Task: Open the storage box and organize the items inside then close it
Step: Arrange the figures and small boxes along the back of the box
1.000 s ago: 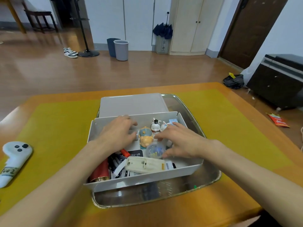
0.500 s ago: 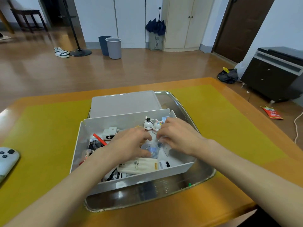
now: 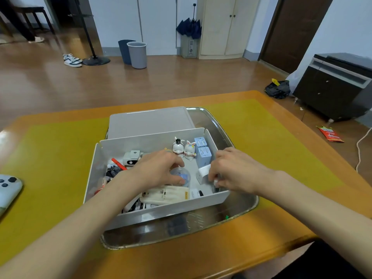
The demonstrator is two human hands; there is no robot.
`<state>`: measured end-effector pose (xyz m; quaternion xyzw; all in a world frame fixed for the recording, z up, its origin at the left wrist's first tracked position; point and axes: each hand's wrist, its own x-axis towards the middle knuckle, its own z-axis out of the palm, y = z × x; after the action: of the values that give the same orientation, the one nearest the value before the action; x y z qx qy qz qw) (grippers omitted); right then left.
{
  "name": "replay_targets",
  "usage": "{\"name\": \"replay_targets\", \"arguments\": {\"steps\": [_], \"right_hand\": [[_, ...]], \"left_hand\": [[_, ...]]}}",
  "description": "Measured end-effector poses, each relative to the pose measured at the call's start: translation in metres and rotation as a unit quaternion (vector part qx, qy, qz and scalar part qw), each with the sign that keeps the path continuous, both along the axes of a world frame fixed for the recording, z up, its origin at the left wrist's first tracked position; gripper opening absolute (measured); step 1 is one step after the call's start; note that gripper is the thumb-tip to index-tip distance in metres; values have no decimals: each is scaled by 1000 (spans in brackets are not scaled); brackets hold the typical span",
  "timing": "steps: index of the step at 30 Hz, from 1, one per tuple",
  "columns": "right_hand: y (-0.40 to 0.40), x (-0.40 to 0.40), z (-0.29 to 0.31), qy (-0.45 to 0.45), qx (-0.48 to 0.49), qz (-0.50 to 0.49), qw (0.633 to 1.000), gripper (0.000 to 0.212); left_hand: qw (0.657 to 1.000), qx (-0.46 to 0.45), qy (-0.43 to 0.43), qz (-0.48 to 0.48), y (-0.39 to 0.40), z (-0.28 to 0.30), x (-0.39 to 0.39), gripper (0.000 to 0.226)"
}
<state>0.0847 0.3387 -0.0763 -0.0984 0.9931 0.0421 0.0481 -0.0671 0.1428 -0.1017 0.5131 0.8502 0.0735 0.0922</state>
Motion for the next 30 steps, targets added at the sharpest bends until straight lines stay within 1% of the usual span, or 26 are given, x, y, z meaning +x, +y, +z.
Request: {"name": "replay_targets", "arguments": {"steps": [2, 5, 6, 7, 9, 11, 15, 22, 25, 28, 30], "right_hand": [[0, -1, 3, 3, -6, 1, 1000, 22], [1, -1, 7, 63, -47, -14, 997, 27], [0, -3, 7, 77, -45, -17, 996, 28], [-1, -6, 6, 78, -33, -21, 996, 32], [-3, -13, 3, 45, -3, -39, 998, 41], [-5, -19, -3, 30, 24, -48, 998, 36], [-4, -22, -13, 68, 27, -56, 996, 22], [-3, -20, -18, 86, 11, -53, 995, 26], [-2, -19, -19, 94, 10, -49, 994, 25], [-1, -17, -20, 94, 19, -42, 995, 22], [0, -15, -19, 90, 21, -36, 995, 21]], "left_hand": [[1000, 1, 4, -5, -2, -1, -1, 49], [1000, 6, -4, -16, -4, -3, -4, 57], [1000, 6, -10, -18, -4, -4, -5, 60], [1000, 6, -15, -20, -4, -4, -6, 61], [1000, 2, -16, -23, -2, -4, -6, 63], [1000, -3, -10, -26, -1, -3, -6, 64], [999, -16, 3, -30, 4, 0, -4, 64], [996, -63, 44, -42, 13, 9, 4, 56], [992, -79, 76, -59, 19, 15, 5, 59], [993, -74, 84, -49, 27, 21, 2, 63], [995, -52, 79, -32, 32, 24, -3, 57]]}}
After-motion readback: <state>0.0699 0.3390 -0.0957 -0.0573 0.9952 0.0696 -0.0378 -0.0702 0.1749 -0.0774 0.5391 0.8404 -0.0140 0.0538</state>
